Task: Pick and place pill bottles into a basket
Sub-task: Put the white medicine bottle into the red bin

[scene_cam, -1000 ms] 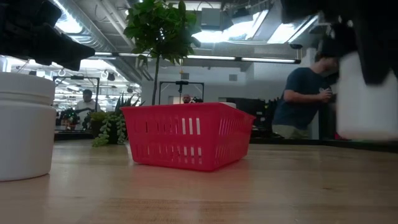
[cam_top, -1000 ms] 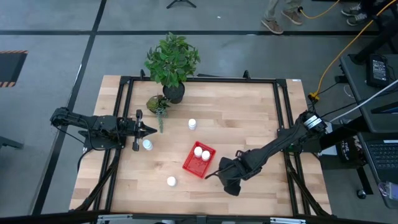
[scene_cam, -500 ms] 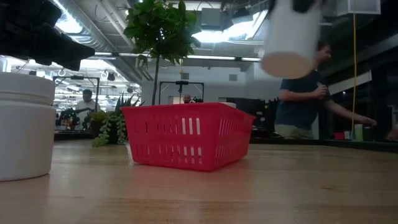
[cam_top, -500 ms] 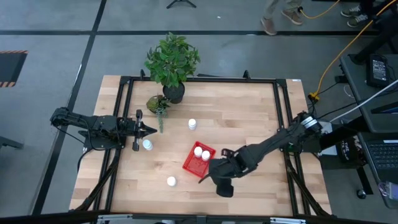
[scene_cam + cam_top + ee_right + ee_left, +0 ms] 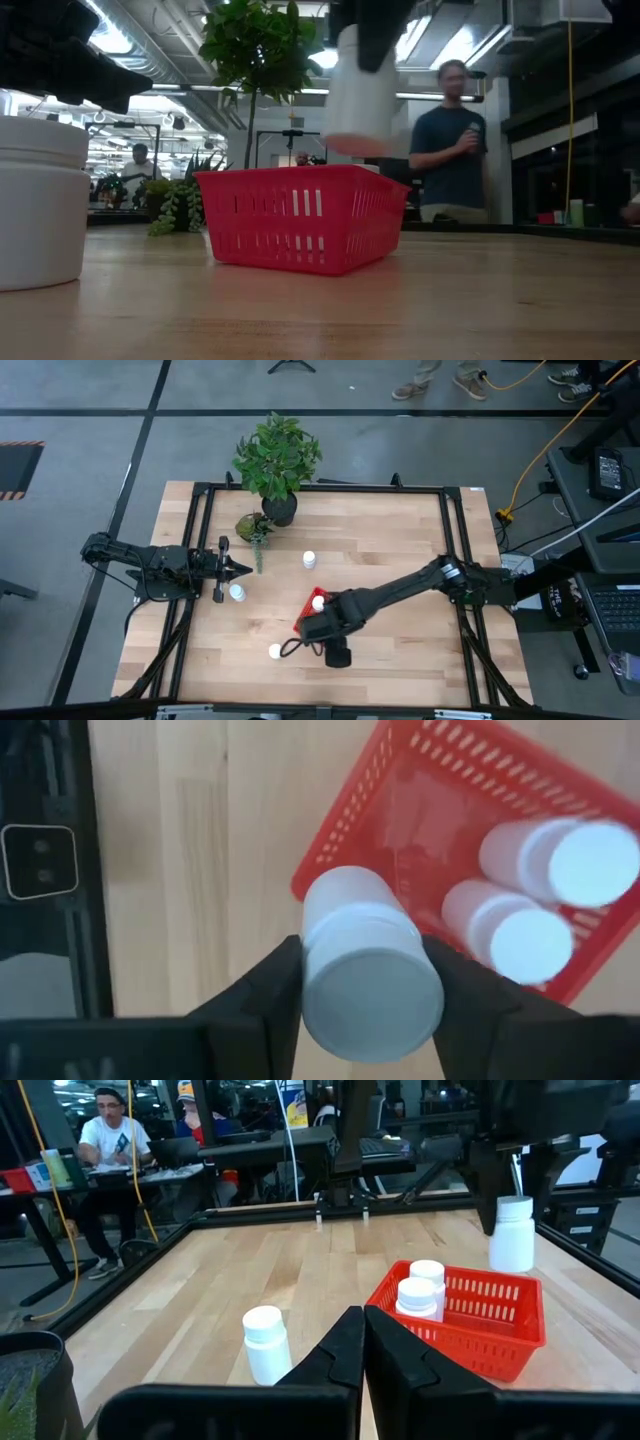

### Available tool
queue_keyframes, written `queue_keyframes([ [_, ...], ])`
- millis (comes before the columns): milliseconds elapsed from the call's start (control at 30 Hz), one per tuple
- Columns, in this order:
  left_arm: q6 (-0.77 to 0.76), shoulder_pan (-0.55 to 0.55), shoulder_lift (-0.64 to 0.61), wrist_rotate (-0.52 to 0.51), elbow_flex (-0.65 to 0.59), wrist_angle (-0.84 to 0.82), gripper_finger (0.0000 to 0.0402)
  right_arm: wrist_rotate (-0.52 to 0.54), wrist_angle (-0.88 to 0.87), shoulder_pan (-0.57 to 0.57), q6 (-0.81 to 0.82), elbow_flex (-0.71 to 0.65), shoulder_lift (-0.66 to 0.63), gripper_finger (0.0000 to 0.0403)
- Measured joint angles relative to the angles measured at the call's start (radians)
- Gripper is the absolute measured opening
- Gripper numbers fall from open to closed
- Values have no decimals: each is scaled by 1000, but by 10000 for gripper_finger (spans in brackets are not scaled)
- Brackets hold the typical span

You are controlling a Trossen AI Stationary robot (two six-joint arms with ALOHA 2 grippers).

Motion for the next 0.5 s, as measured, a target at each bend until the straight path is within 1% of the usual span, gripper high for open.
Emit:
queue_keyframes([
  [100, 0, 0, 0, 0, 0, 0, 8, -24, -19, -15, -33, 63, 32, 162],
  [200, 0, 0, 0, 0, 0, 0, 8, -27, -28, -28, -62, 100, 51, 162],
  [500, 0, 0, 0, 0, 0, 0, 5, -26, -27, -70, -136, 107, 63, 162],
])
